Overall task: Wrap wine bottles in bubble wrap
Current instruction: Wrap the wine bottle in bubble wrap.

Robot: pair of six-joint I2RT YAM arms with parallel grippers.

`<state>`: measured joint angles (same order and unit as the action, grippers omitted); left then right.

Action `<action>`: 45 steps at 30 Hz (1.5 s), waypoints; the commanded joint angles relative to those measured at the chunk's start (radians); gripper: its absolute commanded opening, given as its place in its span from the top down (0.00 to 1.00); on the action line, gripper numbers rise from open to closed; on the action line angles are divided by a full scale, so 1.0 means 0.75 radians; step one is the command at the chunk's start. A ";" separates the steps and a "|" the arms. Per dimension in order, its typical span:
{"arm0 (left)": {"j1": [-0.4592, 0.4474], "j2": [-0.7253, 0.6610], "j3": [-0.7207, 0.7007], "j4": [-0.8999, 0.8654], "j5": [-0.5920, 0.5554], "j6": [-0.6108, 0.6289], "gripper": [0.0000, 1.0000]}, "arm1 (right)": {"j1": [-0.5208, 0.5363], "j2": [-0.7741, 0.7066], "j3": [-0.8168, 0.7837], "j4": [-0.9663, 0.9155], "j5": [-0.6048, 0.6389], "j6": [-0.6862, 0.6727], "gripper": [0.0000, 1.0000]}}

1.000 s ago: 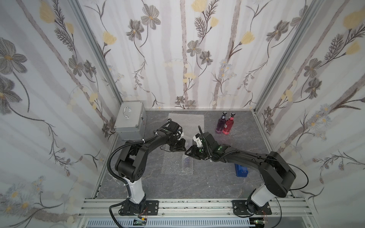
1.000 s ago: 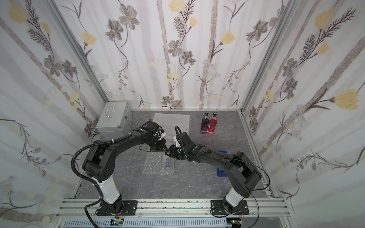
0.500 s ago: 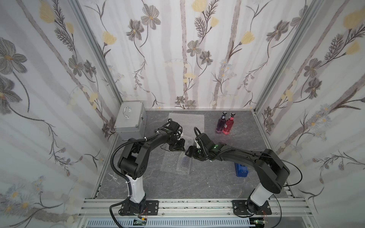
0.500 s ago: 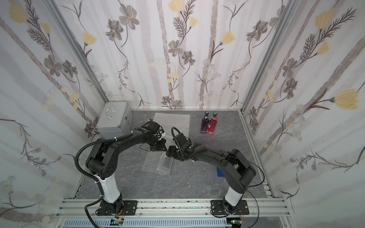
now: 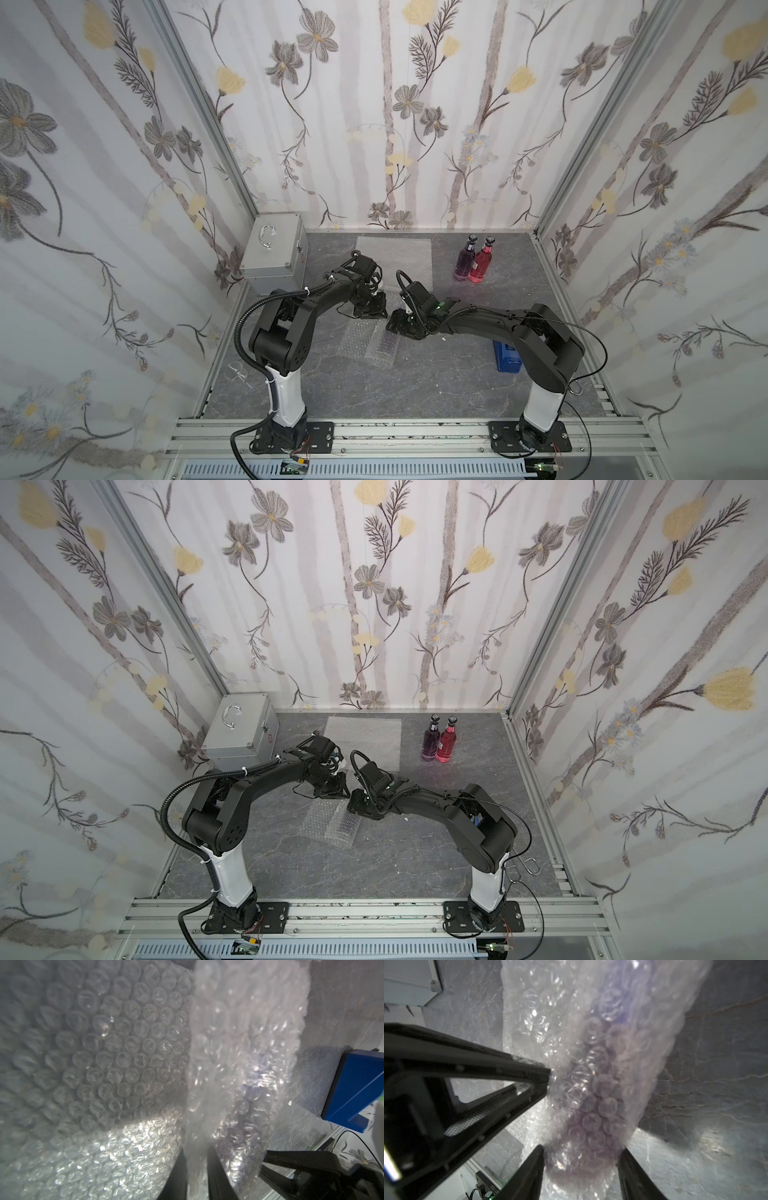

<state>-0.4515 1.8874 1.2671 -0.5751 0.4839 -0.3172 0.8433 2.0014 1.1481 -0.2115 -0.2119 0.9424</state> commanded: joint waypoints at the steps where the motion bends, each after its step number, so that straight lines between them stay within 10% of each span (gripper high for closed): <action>1: -0.001 0.004 0.002 -0.016 -0.009 -0.013 0.65 | 0.003 0.035 0.032 -0.043 -0.008 0.014 0.45; 11: 0.048 -0.154 -0.035 -0.038 -0.039 -0.011 0.47 | 0.003 0.111 0.108 -0.139 0.007 -0.015 0.46; 20: 0.070 -0.257 -0.110 0.008 0.078 -0.063 0.71 | 0.028 0.124 0.192 -0.212 0.045 -0.057 0.46; 45: 0.079 -0.087 -0.258 0.250 0.244 -0.372 0.75 | 0.050 0.048 0.119 -0.094 0.019 -0.018 0.24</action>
<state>-0.3916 1.8050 1.0843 -0.3931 0.6899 -0.5518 0.8749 2.0228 1.2198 -0.3191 -0.1864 0.9134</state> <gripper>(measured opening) 0.257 0.754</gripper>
